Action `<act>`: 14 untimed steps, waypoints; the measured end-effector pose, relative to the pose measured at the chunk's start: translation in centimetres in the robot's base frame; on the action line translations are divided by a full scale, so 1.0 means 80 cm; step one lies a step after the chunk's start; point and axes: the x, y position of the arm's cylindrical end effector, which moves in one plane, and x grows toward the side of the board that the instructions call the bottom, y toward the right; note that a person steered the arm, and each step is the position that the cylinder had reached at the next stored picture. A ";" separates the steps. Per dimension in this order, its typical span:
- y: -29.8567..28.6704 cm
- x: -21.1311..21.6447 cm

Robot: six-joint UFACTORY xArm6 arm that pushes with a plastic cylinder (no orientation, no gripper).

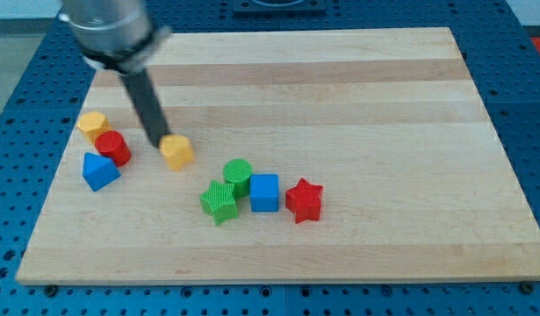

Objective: Push the red circle closer to group of blocks

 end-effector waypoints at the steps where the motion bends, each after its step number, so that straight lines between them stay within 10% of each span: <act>1: 0.053 0.036; 6: -0.142 -0.103; 7: -0.201 -0.065; 11: 0.020 0.058; 14: 0.068 0.003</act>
